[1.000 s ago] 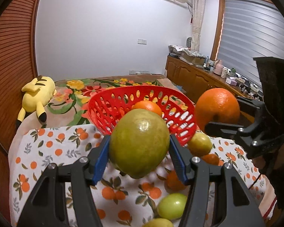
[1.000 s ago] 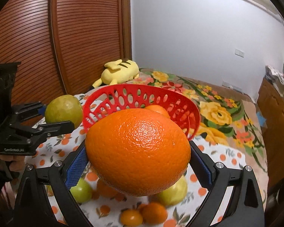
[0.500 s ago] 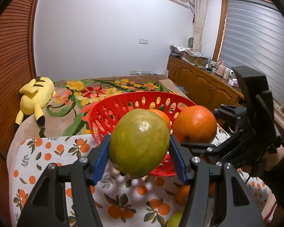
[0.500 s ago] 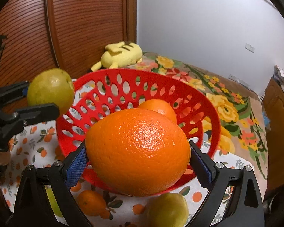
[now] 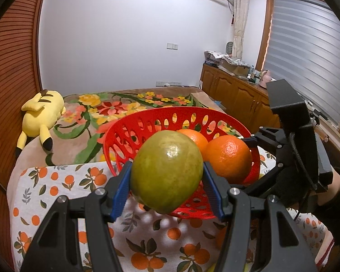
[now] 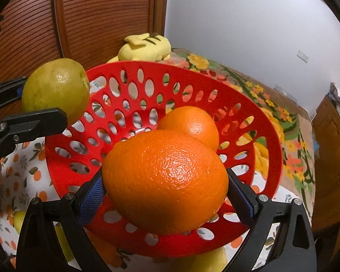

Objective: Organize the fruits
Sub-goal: 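Lower the big orange into the red basket and open the right tool while the left carries the pomelo, then lower the yellow-green pomelo into the red basket and open the left tool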

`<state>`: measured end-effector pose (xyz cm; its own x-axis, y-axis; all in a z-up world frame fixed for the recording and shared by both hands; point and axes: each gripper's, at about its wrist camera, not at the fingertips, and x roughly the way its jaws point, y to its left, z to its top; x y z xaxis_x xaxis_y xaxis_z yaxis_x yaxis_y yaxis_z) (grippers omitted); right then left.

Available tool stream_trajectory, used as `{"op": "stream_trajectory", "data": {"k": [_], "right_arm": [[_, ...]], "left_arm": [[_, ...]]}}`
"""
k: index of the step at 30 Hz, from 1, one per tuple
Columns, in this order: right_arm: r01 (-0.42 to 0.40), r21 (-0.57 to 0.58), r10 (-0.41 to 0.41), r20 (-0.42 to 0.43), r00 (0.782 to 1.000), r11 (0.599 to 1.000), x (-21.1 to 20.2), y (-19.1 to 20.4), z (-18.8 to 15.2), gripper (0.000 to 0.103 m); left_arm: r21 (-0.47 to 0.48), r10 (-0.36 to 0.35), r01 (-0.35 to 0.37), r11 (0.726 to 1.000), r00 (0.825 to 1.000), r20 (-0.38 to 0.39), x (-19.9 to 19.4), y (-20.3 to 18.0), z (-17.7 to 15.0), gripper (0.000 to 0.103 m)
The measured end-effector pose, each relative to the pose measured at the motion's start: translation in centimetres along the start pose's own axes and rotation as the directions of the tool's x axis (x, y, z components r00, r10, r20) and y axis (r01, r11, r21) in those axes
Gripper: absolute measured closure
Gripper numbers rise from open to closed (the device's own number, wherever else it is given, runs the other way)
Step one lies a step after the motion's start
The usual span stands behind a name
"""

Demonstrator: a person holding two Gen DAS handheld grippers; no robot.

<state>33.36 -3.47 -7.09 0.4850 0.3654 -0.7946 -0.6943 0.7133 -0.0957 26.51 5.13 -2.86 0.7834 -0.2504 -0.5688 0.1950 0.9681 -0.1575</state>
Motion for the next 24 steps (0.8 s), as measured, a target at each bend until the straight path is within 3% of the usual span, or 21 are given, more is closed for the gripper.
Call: {"op": "stream_trajectory", "data": {"k": [10, 24], "right_arm": [[0.008, -0.002, -0.008, -0.023, 1.000, 1.000, 0.6, 0.0, 0.2, 0.004], [0.015, 0.069, -0.024, 0.133, 0.991, 0.997, -4.0, -1.2, 0.3, 0.003]], "left_arm": [[-0.004, 0.009, -0.009, 1.000, 1.000, -0.005, 0.3, 0.3, 0.0, 0.044], [0.016, 0.013, -0.012, 1.000, 1.000, -0.027, 1.3, -0.1, 0.2, 0.044]]}}
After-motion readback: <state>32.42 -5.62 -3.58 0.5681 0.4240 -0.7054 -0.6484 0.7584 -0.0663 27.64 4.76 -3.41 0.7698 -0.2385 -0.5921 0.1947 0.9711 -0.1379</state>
